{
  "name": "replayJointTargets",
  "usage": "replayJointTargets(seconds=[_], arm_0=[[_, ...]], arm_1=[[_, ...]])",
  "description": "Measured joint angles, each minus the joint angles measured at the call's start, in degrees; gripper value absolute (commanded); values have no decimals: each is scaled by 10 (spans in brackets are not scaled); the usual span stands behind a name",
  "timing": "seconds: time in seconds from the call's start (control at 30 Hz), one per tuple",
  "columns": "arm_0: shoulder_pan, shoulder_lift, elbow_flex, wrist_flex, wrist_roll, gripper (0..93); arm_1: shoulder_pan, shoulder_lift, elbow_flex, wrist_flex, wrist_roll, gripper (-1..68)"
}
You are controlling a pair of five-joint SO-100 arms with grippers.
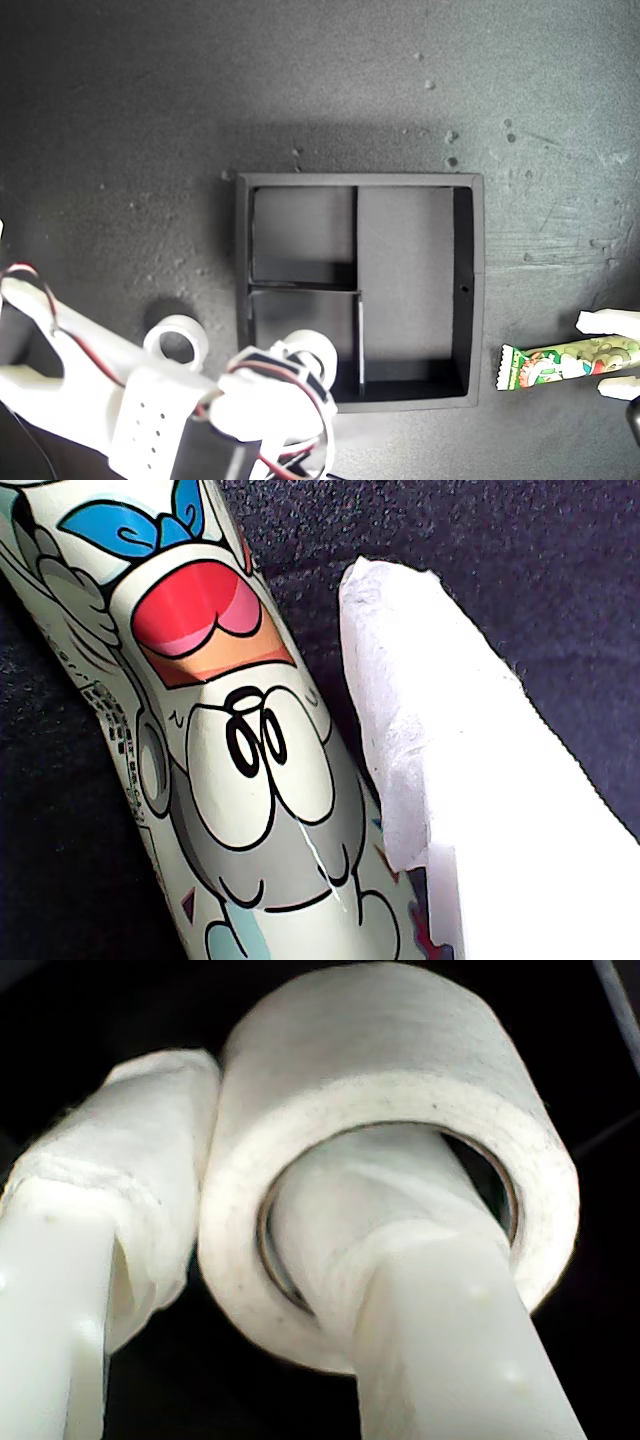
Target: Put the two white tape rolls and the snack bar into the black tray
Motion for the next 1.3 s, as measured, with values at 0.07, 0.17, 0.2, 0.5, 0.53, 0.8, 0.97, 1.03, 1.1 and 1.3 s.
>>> replayJointTargets(seconds=[0.07, 0.17, 0.2, 0.5, 0.53, 0.8, 0.97, 1.03, 1.1, 1.3], arm_0=[[2, -16, -9, 1, -4, 62], [9, -18, -10, 1, -8, 126], [11, -18, -11, 1, -9, 132], [10, 18, 28, 1, -9, 120], [10, 28, 36, 1, -9, 106], [-55, 308, 266, 2, 12, 33], [-81, 549, 439, 2, -1, 30], [-68, 642, 521, 2, -29, 31], [-53, 716, 602, 1, -60, 32], [11, 770, 725, -24, -122, 37]], arm_1=[[6, 0, 0, -6, -3, 268], [14, 0, 0, -11, -1, 274], [16, 0, 0, -11, -1, 273], [18, -1, 5, -30, -1, 252], [18, -2, 5, -32, 0, 245], [15, -9, 11, -42, 0, -1], [16, -9, 13, -35, -4, -2], [15, -8, 25, -35, -2, -3], [25, -8, 29, -35, -2, -2], [37, -8, 29, -35, -1, 259]])
